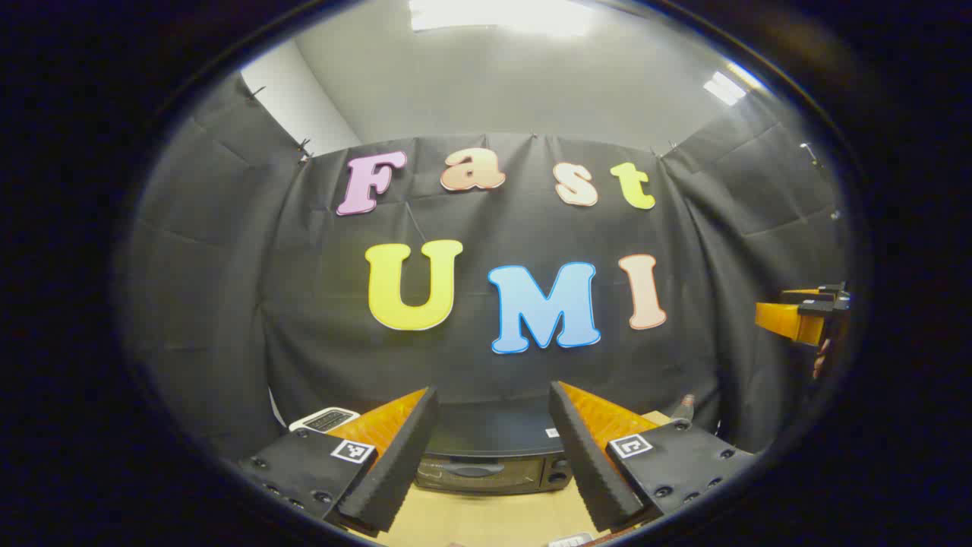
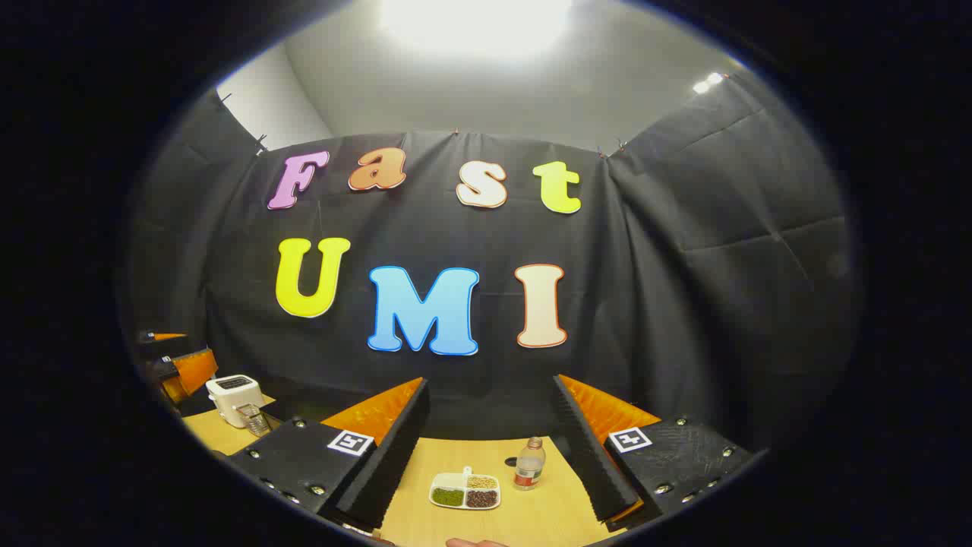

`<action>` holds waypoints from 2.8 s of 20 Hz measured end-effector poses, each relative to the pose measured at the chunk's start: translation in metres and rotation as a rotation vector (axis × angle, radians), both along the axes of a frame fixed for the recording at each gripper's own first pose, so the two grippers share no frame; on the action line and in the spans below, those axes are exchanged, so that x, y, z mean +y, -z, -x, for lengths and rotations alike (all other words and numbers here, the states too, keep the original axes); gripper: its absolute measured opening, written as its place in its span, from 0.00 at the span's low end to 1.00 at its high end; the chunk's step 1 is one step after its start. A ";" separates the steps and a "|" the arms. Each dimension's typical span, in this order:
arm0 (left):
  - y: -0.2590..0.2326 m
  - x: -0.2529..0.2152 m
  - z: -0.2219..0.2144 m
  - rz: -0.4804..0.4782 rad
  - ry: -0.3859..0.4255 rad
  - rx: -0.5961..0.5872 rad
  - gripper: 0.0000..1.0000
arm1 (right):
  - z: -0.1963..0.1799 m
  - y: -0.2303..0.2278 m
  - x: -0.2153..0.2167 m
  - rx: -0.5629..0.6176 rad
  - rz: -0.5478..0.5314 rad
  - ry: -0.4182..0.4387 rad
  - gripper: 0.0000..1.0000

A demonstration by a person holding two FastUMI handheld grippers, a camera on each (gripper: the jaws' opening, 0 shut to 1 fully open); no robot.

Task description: Open the electric oven with the left hand, put the food in, and close the electric oven.

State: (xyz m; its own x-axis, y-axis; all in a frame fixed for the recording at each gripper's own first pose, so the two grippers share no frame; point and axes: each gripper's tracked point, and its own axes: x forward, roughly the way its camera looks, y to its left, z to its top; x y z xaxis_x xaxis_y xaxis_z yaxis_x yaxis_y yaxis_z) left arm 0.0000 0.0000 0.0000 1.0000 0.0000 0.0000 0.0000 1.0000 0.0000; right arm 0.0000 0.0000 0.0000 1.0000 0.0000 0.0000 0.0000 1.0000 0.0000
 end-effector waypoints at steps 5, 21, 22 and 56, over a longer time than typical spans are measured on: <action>0.000 0.001 -0.004 -0.023 -0.047 0.004 1.00 | -0.011 0.005 -0.007 -0.004 -0.004 -0.041 0.97; 0.026 0.017 -0.033 0.010 0.039 0.031 1.00 | -0.008 0.017 0.020 0.037 0.004 0.035 0.96; 0.035 0.019 -0.037 0.002 0.044 0.046 1.00 | -0.008 0.020 0.021 0.040 0.009 0.041 0.96; 0.294 0.042 -0.156 0.004 0.056 0.498 0.98 | -0.024 0.083 0.008 0.201 0.112 0.115 0.97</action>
